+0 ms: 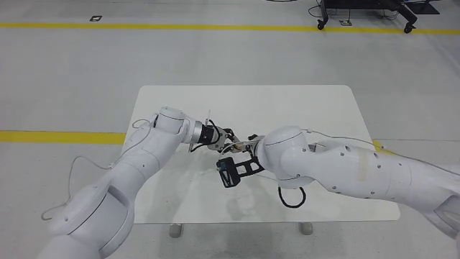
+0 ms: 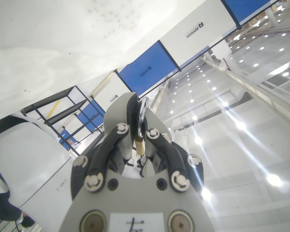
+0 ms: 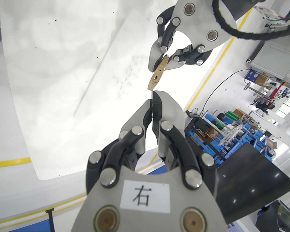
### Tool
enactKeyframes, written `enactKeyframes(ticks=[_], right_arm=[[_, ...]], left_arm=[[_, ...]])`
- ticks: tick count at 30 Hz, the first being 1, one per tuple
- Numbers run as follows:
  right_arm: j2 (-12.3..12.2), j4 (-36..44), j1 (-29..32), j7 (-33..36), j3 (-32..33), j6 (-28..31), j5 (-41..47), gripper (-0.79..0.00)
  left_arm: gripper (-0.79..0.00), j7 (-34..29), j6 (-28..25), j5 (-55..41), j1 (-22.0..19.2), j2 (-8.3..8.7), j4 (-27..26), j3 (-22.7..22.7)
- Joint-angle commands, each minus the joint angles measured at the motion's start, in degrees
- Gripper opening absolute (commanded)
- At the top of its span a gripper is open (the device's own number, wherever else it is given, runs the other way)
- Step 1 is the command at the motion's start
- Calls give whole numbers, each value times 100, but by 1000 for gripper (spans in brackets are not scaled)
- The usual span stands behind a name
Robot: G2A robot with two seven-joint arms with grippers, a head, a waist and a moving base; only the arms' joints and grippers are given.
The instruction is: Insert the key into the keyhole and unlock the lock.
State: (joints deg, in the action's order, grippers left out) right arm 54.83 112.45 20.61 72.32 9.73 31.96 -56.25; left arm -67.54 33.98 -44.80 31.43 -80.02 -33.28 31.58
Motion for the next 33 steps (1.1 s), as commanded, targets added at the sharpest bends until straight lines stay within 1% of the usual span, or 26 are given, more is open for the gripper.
enactKeyframes(ticks=[1, 19, 33], right_arm=[[37, -53, 3, 124, 1, -124, 73, -785], [336, -261, 216, 229, 1, -228, -365, -785], [463, -405, 324, 321, 1, -320, -550, -785]], left_arm=[[-785, 10, 4, 15, 16, 7, -22, 28], [-785, 201, 141, 223, 113, 66, -284, 235], [-785, 430, 304, 337, 214, 134, -521, 419]])
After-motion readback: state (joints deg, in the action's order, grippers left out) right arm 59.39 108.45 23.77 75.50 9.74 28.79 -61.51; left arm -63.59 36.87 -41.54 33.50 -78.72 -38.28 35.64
